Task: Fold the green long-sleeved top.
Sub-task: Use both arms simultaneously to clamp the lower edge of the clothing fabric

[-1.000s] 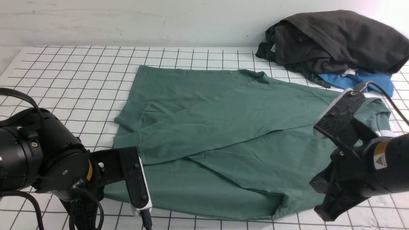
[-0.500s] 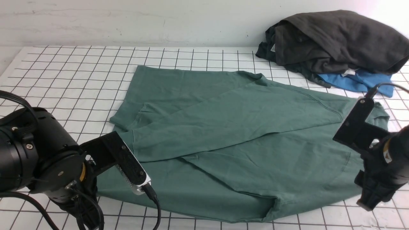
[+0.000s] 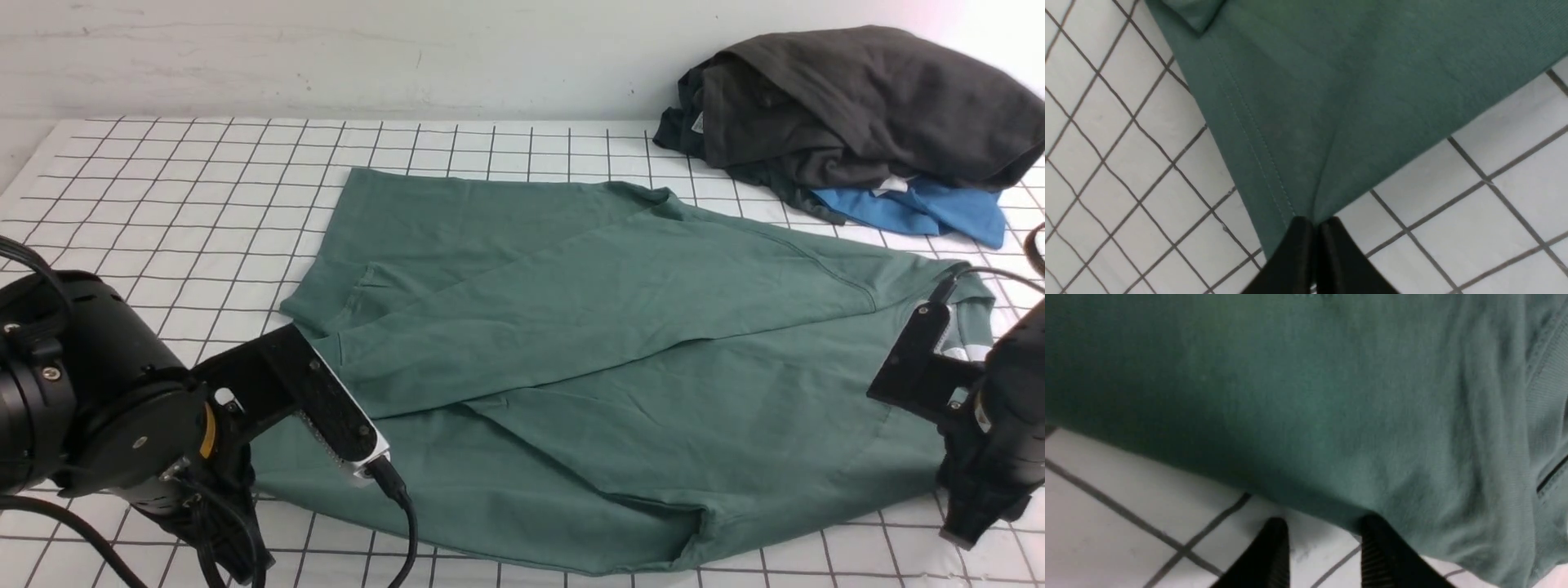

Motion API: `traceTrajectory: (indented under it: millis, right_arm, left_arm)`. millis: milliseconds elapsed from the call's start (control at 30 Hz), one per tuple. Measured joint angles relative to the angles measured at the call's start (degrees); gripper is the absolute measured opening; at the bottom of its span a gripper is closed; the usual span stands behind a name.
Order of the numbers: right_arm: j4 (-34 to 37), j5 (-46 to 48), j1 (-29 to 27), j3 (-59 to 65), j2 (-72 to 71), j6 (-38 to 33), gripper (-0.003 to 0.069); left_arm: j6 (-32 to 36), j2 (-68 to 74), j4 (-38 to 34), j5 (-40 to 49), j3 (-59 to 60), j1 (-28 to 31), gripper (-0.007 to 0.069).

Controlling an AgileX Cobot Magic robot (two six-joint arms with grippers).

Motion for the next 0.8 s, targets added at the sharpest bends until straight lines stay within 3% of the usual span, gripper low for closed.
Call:
traceTrajectory:
  millis: [100, 167, 533, 700, 800]
  right_arm:
    - [0.00, -1.36, 0.00, 0.00, -0.45, 3.33, 0.0043]
    - [-0.07, -1.49, 0.00, 0.00, -2.57, 5.92, 0.0004]
    - [-1.13, 1.02, 0.00, -0.57, -23.06, 10.64, -0.0010]
    - [-1.29, -2.94, 0.00, -5.29, -19.40, 11.34, -0.0010]
    - [-1.49, -2.58, 0.00, -7.14, -14.37, 11.29, -0.0010]
  left_arm:
    - [-1.08, -1.84, -0.24, 0.00, 0.00, 0.00, -0.0007]
    - [-2.55, -4.15, 0.00, -0.05, 0.00, 0.00, -0.0007]
    - [-19.64, -17.79, 11.42, 0.27, -3.39, 0.00, -0.0004]
    - [-20.80, -10.14, 15.39, -3.02, -11.87, 0.91, -0.0004]
    - [-17.18, -4.56, 13.19, -1.44, -14.35, 1.02, -0.0001]
